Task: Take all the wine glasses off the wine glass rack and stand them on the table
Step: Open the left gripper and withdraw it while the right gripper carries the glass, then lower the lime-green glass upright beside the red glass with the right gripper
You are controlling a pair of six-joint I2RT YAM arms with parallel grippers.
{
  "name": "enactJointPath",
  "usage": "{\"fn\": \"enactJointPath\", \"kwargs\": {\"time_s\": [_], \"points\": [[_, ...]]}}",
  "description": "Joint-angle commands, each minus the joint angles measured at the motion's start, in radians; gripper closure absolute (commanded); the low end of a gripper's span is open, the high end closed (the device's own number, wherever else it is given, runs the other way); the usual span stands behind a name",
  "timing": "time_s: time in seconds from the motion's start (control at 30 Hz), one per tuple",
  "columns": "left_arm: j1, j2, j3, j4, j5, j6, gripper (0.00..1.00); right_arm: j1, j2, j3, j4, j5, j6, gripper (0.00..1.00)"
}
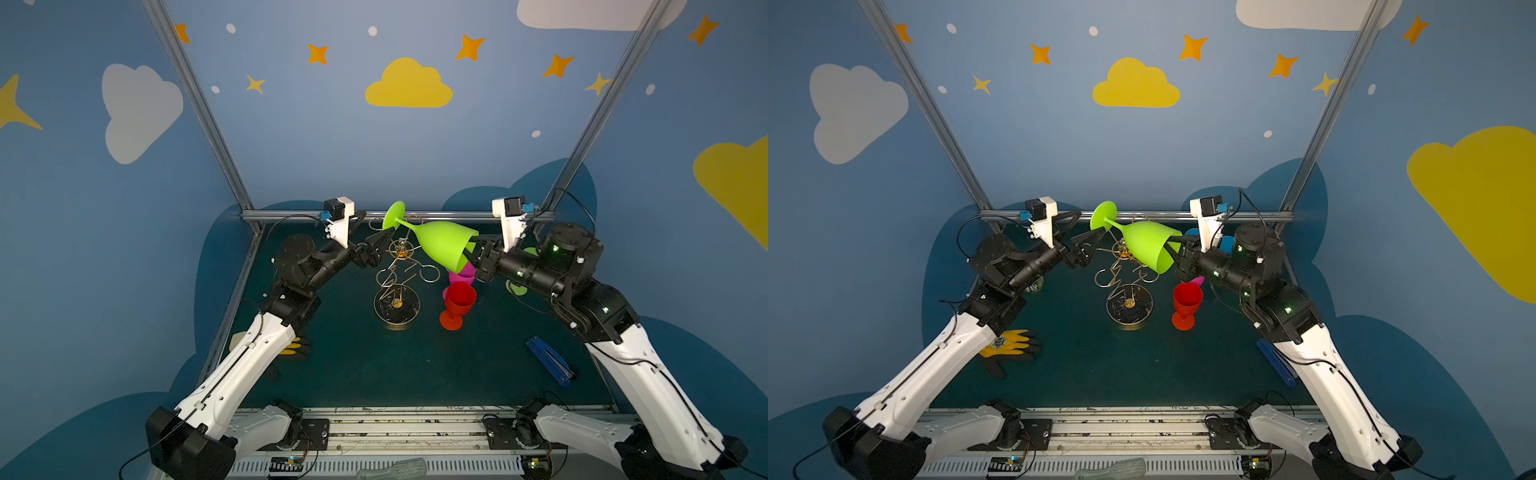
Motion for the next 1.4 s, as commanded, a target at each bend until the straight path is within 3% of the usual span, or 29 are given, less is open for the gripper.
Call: {"fn": "enactJointPath", "kwargs": {"time_s": [0.0,0.17,0.23,0.37,0.5,0.73,1.0,1.37], "points": [[0.019,-0.052,-0.032,0.013,-0.123,0.004,0.04,-0.011,-0.061,0.071,-0.09,0.074,-0.081,1.0],[0.082,-0.128,-0.105,-0.001,-0.195,0.002,0.01,-0.012,-0.093,0.168,-0.265,0.083,-0.19,1.0],[0.136,-0.163,-0.135,-0.017,-0.21,-0.03,0.0,0.005,-0.063,0.239,-0.39,0.007,-0.255,1.0],[0.246,-0.236,-0.199,-0.024,-0.21,-0.081,0.0,0.045,-0.039,0.254,-0.578,0.011,-0.298,1.0],[0.345,-0.299,-0.242,-0.051,-0.198,-0.096,0.0,0.098,-0.085,0.148,-0.677,0.068,-0.269,1.0],[0.449,-0.347,-0.296,-0.074,-0.178,-0.104,0.0,0.211,-0.124,-0.015,-0.872,0.286,-0.134,1.0],[0.506,-0.407,-0.393,-0.059,-0.188,-0.125,0.0,0.231,-0.102,-0.226,-0.886,0.391,0.025,1.0],[0.544,-0.433,-0.478,-0.044,-0.204,-0.14,0.0,0.226,0.11,-0.272,-0.759,0.442,0.051,1.0]]}}
